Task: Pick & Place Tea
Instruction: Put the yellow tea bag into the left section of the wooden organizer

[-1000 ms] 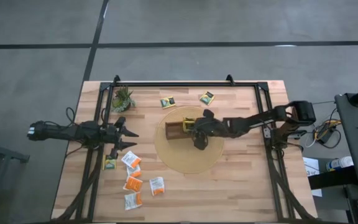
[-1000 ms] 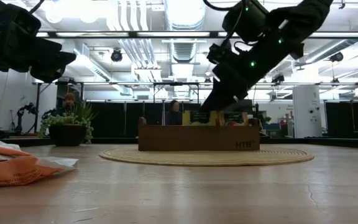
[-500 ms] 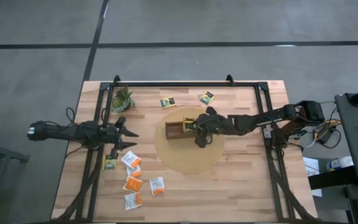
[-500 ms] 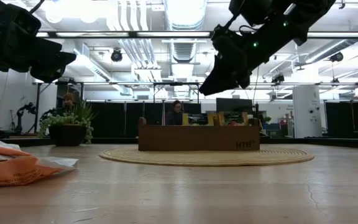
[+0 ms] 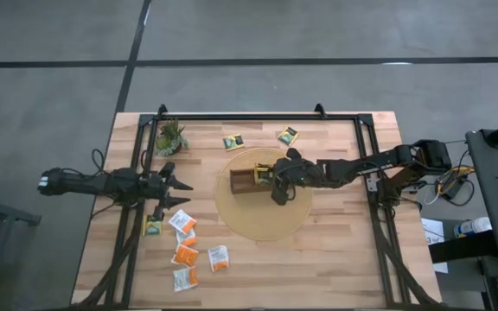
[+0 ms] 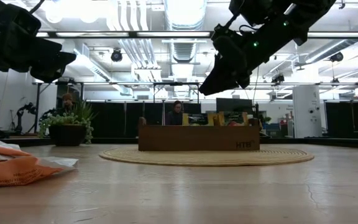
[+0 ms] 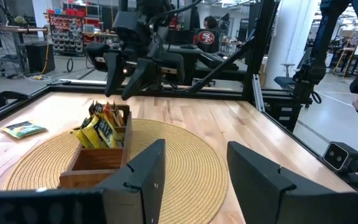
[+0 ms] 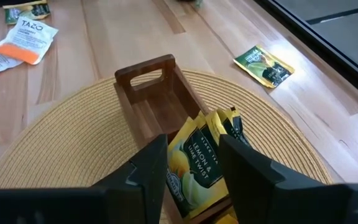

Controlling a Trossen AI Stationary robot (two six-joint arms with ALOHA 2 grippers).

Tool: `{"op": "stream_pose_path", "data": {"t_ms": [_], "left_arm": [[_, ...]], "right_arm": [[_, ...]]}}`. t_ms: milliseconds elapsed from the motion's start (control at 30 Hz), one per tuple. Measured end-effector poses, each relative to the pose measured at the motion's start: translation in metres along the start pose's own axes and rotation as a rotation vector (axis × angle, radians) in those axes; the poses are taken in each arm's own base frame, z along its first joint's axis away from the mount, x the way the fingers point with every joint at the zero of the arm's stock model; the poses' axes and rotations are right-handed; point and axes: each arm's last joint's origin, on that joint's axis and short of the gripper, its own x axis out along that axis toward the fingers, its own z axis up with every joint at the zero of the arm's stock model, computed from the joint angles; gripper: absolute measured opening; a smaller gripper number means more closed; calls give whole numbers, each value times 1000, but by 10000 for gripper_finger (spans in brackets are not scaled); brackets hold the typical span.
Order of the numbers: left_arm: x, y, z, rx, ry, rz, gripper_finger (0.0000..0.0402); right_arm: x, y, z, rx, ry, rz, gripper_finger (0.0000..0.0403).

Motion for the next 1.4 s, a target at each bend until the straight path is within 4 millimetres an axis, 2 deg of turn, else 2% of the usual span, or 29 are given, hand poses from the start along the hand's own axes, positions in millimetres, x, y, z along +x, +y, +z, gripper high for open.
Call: {"op": "stream_pose_path", "data": {"t_ms": [300,467,633,767,933,1200,1400], "left_arm": [[0,0,0,0,0,0,167],[0,0,0,0,0,0,167],[0,0,0,0,0,0,167],[0,0,0,0,0,0,167],[0,0,0,0,0,0,167],[0,0,0,0,0,0,167],[0,0,0,0,0,-1,167]], "right_arm": [[0,0,0,-1,-1,0,128],[-10,-3,9,10,-41,2,130],[-34,-4,20,0,-88,22,137],[-61,-4,21,-49,-57,41,139],[-96,-3,21,-79,-138,97,135],[-131,-3,-4,-175,-370,205,124],[-149,-18,-30,-143,-544,231,124]]}}
